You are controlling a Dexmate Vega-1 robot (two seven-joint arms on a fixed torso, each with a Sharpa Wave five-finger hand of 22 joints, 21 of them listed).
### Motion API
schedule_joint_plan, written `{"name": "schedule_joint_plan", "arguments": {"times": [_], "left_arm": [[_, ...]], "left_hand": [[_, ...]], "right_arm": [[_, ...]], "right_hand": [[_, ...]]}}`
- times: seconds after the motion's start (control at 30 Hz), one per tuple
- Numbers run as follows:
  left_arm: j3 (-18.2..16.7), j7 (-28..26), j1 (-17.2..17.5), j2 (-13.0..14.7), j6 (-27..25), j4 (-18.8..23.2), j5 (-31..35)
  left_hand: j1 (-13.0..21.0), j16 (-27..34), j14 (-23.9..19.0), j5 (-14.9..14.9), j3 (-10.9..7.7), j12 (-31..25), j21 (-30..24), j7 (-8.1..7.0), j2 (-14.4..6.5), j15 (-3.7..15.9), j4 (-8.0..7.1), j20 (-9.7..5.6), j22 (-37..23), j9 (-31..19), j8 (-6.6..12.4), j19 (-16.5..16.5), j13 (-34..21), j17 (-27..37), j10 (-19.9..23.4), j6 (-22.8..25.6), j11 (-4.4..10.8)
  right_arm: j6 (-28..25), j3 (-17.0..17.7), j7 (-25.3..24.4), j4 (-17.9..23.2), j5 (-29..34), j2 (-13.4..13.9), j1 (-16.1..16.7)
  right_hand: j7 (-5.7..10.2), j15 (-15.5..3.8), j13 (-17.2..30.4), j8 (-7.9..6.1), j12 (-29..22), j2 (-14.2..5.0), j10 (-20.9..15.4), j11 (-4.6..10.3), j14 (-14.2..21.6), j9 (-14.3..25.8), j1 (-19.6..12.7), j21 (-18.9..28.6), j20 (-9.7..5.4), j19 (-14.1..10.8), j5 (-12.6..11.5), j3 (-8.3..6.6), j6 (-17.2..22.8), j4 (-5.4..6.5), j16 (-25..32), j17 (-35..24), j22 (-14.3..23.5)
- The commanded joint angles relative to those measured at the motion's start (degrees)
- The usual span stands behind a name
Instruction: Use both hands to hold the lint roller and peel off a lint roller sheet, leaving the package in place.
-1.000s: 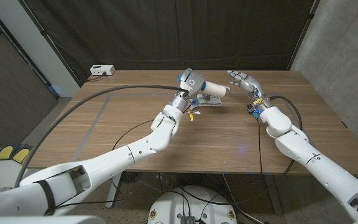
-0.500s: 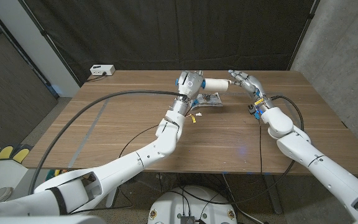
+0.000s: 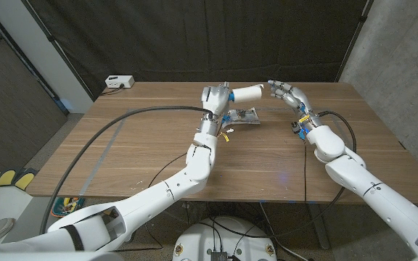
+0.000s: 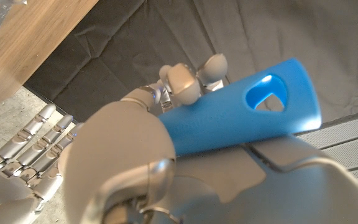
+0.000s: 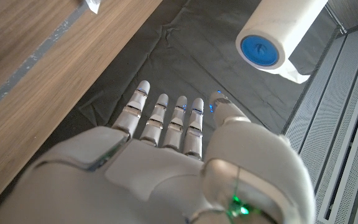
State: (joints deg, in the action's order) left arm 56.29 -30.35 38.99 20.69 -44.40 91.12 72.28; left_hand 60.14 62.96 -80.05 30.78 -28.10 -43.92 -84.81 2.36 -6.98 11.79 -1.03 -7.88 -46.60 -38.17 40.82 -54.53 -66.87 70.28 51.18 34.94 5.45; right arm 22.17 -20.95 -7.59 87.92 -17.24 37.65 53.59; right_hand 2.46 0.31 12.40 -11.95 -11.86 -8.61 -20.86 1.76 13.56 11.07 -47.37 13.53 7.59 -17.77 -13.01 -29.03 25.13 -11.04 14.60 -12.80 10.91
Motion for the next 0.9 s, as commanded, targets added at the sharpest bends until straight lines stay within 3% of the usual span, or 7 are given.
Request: {"name": "schedule_joint_plan", "arguments": {"times": [0.03, 0.2, 0.27, 0.33, 0.47, 0.7, 0.9], "left_arm": [[1.87, 5.57, -1.2, 2.07, -2.45, 2.42, 0.1], [2.09, 5.99, -1.42, 1.66, -2.77, 2.23, 0.58], [1.97, 5.87, -1.29, 1.31, -3.11, 2.12, 0.47], [1.8, 5.68, -1.14, 1.04, -3.37, 2.06, 0.2], [1.63, 5.77, -0.91, 0.93, -3.86, 2.42, -0.09], [1.52, 5.87, -0.73, 0.84, -4.61, 2.95, -0.05], [1.38, 5.75, -0.6, 0.94, -4.64, 3.29, -0.39]], "left_hand": [[0.6, 0.82, 0.47, -0.38, -5.65, -0.48, 0.71, -0.14, 0.98, 0.05, -4.92, -4.22, 0.36, 0.08, 0.17, 0.33, 0.36, 0.13, 0.2, 0.69, 0.38], [0.71, 1.47, 0.64, -0.66, -5.99, -0.6, 1.21, -0.24, 1.36, 0.06, -4.92, -4.22, 0.89, 0.47, 0.22, 0.07, 0.84, 0.04, 0.3, 0.9, 0.34], [0.74, 1.73, 0.7, -0.78, -6.11, -0.68, 1.23, -0.3, 1.5, 0.07, -4.95, -4.23, 0.93, 0.51, 0.29, -0.15, 0.98, 0.01, 0.32, 0.95, 0.26], [0.75, 1.86, 0.76, -0.85, -6.19, -0.71, 1.46, -0.21, 1.54, 0.07, -4.98, -4.23, 1.17, 0.62, 0.34, -0.06, 1.1, 0.0, 0.36, 1.14, 0.41], [0.77, 2.01, 0.78, -0.93, -6.26, -0.8, 1.49, -0.2, 1.6, 0.08, -5.0, -4.23, 1.23, 0.75, 0.33, -0.19, 1.14, -0.02, 0.4, 1.21, 0.37], [0.84, 2.43, 0.78, -1.16, -6.5, -1.06, 1.57, -0.08, 1.72, 0.09, -5.04, -4.26, 1.28, 1.01, 0.36, -0.3, 1.18, -0.07, 0.43, 1.36, 0.28], [0.89, 2.7, 0.81, -1.33, -6.62, -1.09, 1.58, -0.01, 1.82, 0.1, -5.04, -4.26, 1.34, 1.24, 0.37, -0.42, 1.44, -0.07, 0.46, 1.53, 0.27]], "right_arm": [[-2.91, 1.68, -0.87, 5.05, 1.39, 3.58, 2.71], [-0.82, 2.3, -0.1, 4.51, 0.01, 3.28, 3.44], [-1.22, 2.61, -0.42, 5.05, 0.08, 3.59, 4.02], [-1.89, 2.94, -0.87, 5.91, 0.61, 4.26, 4.71], [-5.12, 3.83, -2.16, 8.96, 1.63, 6.05, 6.36], [-13.15, 5.34, -4.53, 15.81, 3.92, 9.74, 8.99], [-14.41, 6.73, -6.56, 18.05, 4.77, 10.47, 11.34]], "right_hand": [[0.56, -0.54, 0.27, 0.3, -0.06, 3.05, -0.15, 1.08, -0.18, 0.1, -0.08, 0.08, 0.7, -0.15, 0.94, 1.05, -0.05, 0.87, -0.19, 0.06, 0.13], [1.49, -1.15, 0.34, 0.17, -0.15, 2.87, -0.32, 1.95, -0.65, 0.16, 0.68, -0.03, 0.28, 0.14, 1.89, 1.9, 0.29, 1.97, -0.18, -0.21, 0.16], [2.08, -1.57, 0.43, -0.04, -0.39, 0.68, -0.89, 2.19, -0.62, 0.23, 1.06, -0.02, -0.26, 0.21, 2.25, 1.91, 0.91, 3.02, 0.2, -0.68, 0.22], [1.95, -1.38, 0.44, -0.07, -0.42, 0.12, -1.03, 2.08, -0.52, 0.23, 0.33, 0.06, -0.05, 0.05, 2.22, 1.54, 1.02, 2.61, 0.27, -0.68, 0.22], [2.46, -1.62, 0.36, -0.1, -0.31, 0.73, -1.12, 2.57, -0.45, 0.19, -4.1, 0.1, -0.05, -0.15, 1.88, 0.13, 1.17, 0.05, 0.06, -0.2, 0.13], [4.16, -3.44, 0.31, -0.43, -0.43, 2.11, -2.01, 4.44, 0.6, 0.19, -8.92, 0.46, -1.1, -1.26, 2.11, -0.51, 2.33, -0.16, 0.37, 0.1, 0.06], [4.83, -4.2, 0.3, -0.53, -0.57, 2.68, -2.62, 5.39, 1.17, 0.21, -10.54, 0.66, -1.56, -1.83, 2.37, -0.36, 2.78, 0.08, 0.65, 0.09, 0.06]]}}
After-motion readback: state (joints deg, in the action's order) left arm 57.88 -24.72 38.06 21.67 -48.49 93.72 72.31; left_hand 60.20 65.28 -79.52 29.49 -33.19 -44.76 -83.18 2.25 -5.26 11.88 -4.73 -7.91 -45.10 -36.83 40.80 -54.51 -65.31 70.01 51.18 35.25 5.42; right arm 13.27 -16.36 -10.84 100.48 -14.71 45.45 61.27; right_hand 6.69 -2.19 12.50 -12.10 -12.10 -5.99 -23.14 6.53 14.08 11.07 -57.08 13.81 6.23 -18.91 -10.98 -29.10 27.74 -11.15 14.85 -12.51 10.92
